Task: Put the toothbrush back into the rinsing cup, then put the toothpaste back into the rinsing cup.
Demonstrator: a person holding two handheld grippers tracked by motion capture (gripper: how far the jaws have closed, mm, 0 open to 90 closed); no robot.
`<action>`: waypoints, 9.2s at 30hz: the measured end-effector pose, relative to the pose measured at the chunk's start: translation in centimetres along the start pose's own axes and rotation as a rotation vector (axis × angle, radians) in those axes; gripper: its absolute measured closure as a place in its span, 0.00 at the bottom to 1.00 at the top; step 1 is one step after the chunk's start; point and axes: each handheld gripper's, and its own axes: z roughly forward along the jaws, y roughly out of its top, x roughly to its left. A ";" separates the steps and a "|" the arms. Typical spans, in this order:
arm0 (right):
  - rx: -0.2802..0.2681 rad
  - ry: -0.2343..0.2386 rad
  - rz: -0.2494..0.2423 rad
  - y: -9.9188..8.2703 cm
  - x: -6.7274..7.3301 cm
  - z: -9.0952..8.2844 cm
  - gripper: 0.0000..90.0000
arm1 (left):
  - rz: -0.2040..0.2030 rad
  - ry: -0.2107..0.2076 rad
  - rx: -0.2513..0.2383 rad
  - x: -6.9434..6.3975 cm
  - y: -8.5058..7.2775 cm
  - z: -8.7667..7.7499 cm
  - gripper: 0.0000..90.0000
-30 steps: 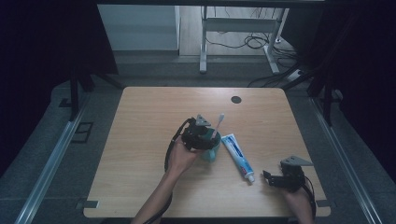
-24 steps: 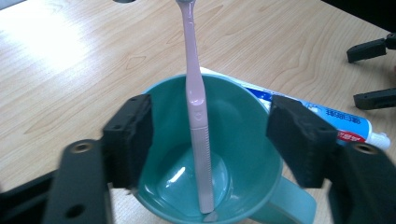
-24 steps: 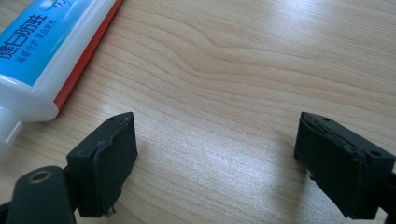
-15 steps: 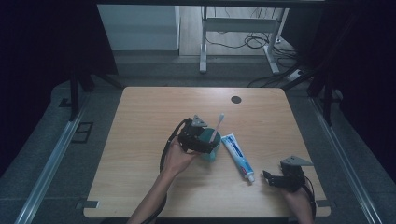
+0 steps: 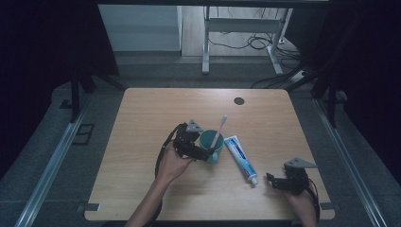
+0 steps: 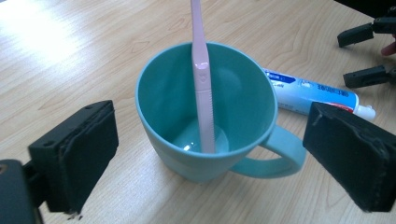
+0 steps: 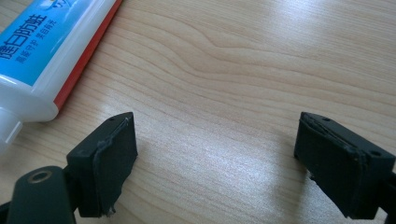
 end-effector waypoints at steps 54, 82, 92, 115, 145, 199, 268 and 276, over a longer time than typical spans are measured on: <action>-0.001 -0.004 0.000 0.0 0.1 0.0 0.14 | -0.019 0.079 0.019 0.0 -10.9 -1.5 0.00; -0.001 -0.001 0.005 0.0 0.1 0.0 0.14 | -0.040 0.087 0.089 0.1 -13.4 -0.3 0.00; 0.002 -0.002 -0.028 0.0 0.3 -0.1 0.10 | -0.043 0.099 0.112 0.1 -13.3 -0.1 0.00; 0.034 0.052 -0.022 0.4 0.4 -1.3 0.02 | -0.042 0.127 0.115 -0.1 -13.3 0.0 0.02; 0.128 0.129 -0.041 2.9 2.0 -2.0 0.01 | -0.045 0.129 0.116 -0.1 -13.3 0.0 0.02; 0.405 0.199 -0.145 10.1 5.3 1.4 0.21 | -0.041 0.129 0.120 -0.1 -13.3 0.0 0.02; 0.791 0.089 -0.112 15.3 8.4 10.3 0.52 | -0.041 0.129 0.122 -0.1 -13.3 0.0 0.02; 0.782 0.106 -0.139 15.8 8.3 9.8 0.71 | -0.041 0.129 0.123 -0.1 -13.3 0.0 0.02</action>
